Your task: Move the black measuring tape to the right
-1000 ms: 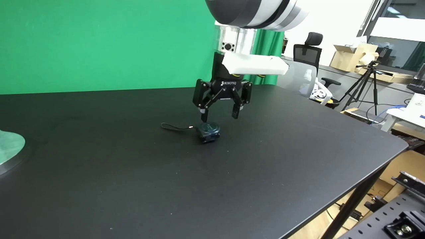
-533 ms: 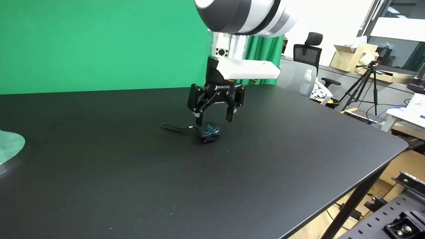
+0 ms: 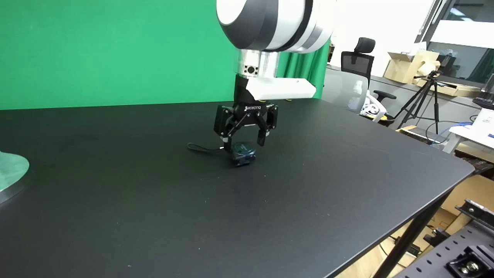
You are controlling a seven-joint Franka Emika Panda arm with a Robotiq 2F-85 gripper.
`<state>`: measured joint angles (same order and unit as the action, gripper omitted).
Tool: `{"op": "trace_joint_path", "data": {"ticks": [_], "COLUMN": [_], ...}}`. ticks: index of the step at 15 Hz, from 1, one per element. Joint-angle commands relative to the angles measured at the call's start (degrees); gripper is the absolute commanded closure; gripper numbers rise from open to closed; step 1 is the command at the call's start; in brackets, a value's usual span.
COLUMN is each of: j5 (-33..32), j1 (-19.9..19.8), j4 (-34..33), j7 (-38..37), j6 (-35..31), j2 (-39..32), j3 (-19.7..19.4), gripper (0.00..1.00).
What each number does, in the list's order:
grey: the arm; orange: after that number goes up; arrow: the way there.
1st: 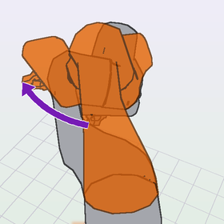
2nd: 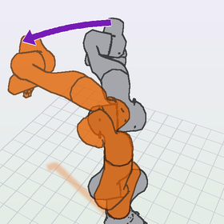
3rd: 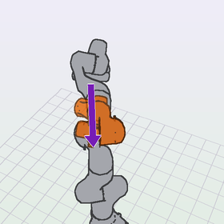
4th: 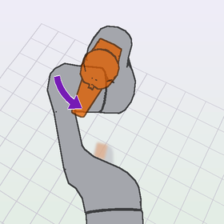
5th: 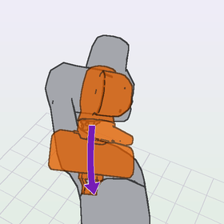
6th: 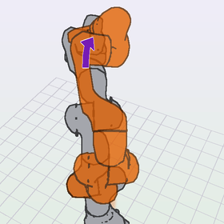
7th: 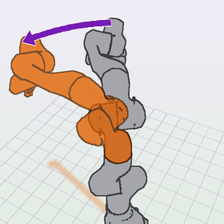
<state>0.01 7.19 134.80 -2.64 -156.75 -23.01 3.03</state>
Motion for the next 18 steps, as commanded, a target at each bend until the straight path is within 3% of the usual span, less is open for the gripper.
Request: {"op": "trace_joint_path", "data": {"ticks": [1, 2, 3, 7, 13, 18], "j5": [0.3, 0.2, 0.1, -0.3, -1.2, -0.8], "j1": [-0.7, -0.6, -0.4, 0.3, 1.5, 0.6], "j4": [-2.7, -2.9, -3.1, -3.2, 0.1, 7.2], "j7": [1.1, 1.2, 1.0, 0.4, -2.5, -5.7], "j6": [2.9, 3.0, 3.3, 3.4, 1.8, -2.7], "j2": [-1.8, -2.1, -2.2, -2.0, 2.0, 9.2], "j3": [1.2, 1.4, 1.4, 1.6, -0.1, -2.9], "gripper": [0.0, 0.25, 0.27, 0.55, 0.57, 0.57]}}
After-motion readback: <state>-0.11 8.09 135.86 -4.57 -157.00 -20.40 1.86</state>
